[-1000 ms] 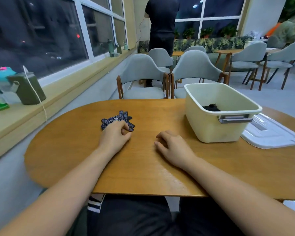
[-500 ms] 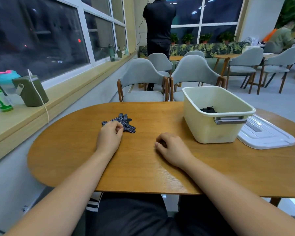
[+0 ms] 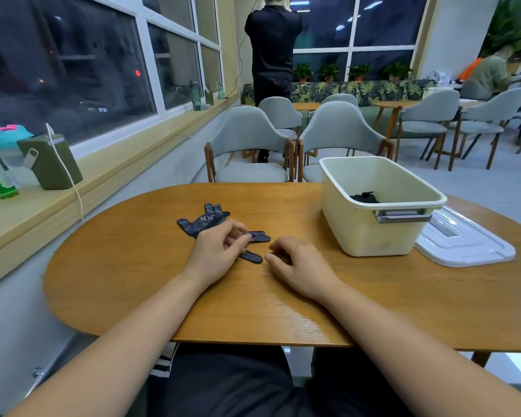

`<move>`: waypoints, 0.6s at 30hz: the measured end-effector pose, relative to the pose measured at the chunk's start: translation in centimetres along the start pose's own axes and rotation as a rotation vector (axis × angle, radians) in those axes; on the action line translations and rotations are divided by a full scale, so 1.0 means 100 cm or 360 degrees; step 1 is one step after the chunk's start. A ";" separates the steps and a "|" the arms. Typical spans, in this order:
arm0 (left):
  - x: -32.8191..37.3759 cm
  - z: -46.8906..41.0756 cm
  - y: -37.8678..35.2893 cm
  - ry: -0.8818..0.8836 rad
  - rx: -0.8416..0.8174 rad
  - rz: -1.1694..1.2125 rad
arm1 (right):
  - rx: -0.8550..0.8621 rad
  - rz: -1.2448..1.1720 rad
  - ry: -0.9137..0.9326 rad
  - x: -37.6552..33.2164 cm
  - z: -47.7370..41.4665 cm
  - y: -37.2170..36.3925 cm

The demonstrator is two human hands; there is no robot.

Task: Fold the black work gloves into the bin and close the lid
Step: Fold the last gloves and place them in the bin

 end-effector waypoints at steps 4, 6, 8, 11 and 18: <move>-0.029 -0.009 0.029 0.0206 0.0346 -0.0255 | 0.0018 -0.0033 -0.0013 0.001 0.000 0.002; -0.053 -0.012 0.039 0.0415 0.0395 -0.0358 | 0.0015 -0.0035 -0.0019 0.001 0.001 0.002; -0.075 -0.014 0.043 0.0616 0.0360 -0.0461 | 0.0009 -0.0041 -0.0029 0.002 0.001 0.002; -0.082 -0.015 0.038 0.0659 0.0274 -0.0509 | -0.0009 -0.0041 -0.0039 0.003 0.000 0.001; -0.057 -0.014 0.008 0.0342 -0.0034 -0.0628 | 0.0088 -0.0004 -0.0008 0.004 0.000 0.004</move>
Point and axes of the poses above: each hand's wrist, its own z-axis away from the middle knuckle, its own y-axis out of the back of the hand, x = y × z, the point moved 9 cm from there along -z, towards the middle knuckle, and after that the axes turned 7 degrees about y, right-handed, at the moved point
